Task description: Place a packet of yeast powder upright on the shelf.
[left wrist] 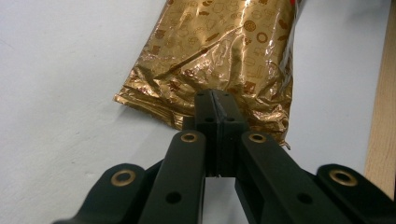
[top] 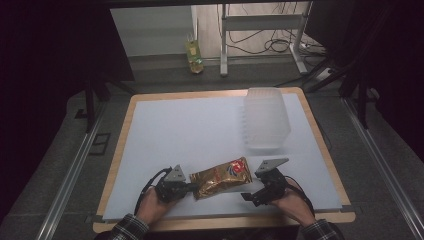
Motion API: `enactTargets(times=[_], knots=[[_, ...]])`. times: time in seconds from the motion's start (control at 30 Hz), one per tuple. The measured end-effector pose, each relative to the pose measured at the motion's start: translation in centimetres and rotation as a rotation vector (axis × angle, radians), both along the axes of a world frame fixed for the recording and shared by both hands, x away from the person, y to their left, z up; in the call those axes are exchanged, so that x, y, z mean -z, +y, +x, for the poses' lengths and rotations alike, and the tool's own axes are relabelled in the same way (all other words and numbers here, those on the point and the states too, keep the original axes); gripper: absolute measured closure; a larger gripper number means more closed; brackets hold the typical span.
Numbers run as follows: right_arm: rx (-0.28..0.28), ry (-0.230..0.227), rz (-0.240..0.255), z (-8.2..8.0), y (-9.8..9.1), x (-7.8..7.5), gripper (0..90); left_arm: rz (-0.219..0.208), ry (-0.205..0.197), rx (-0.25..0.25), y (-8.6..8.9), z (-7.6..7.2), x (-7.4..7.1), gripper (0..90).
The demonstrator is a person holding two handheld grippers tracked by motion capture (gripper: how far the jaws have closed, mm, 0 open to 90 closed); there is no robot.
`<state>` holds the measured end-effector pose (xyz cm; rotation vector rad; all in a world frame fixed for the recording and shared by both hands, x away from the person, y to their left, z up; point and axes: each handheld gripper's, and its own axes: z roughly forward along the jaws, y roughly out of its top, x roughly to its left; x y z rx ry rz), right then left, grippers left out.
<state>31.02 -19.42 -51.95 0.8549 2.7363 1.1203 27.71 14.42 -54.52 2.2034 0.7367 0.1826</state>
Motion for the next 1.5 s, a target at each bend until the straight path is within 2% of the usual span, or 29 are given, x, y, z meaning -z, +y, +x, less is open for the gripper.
enactTargets(times=[0.2,0.37,0.57,0.77,0.87,1.07,1.2,1.3,1.33,1.37,1.5], knots=[[-0.031,0.013,-0.039,0.6,1.4,0.1,2.1,0.003,0.0,0.006,0.1,0.1,0.0,90.0],[-0.043,0.071,-0.003,1.5,2.7,-0.2,3.0,0.008,-0.003,0.008,0.1,0.1,0.0,90.0],[-0.042,0.087,0.007,2.3,3.5,-0.5,5.4,0.004,0.003,0.008,0.1,0.1,0.0,90.0],[-0.034,0.122,0.062,3.0,4.0,-1.3,6.6,0.004,0.002,0.009,0.1,0.1,0.0,90.0],[-0.032,0.141,0.072,3.4,4.2,-1.8,6.6,0.004,0.003,0.009,0.1,0.1,0.0,90.0],[-0.03,0.211,0.11,4.2,4.9,-2.8,6.9,0.004,0.002,0.011,0.1,0.1,-0.1,89.9],[-0.015,0.212,0.105,4.3,5.5,-3.4,19.0,0.006,0.0,0.011,0.1,0.1,-0.1,89.9],[-0.006,0.211,0.112,4.4,5.6,-4.0,33.6,0.008,-0.001,0.012,0.1,0.2,-0.1,89.9],[-0.006,0.211,0.112,4.4,5.6,-4.0,33.6,0.008,-0.001,0.012,0.1,0.1,-0.1,89.9],[-0.004,0.21,0.113,4.4,5.6,-4.1,38.2,0.008,-0.002,0.012,0.1,0.1,-0.1,89.9],[-0.008,0.202,0.094,4.4,5.6,-4.7,53.3,0.017,-0.011,0.015,0.1,0.1,-0.1,89.8]])
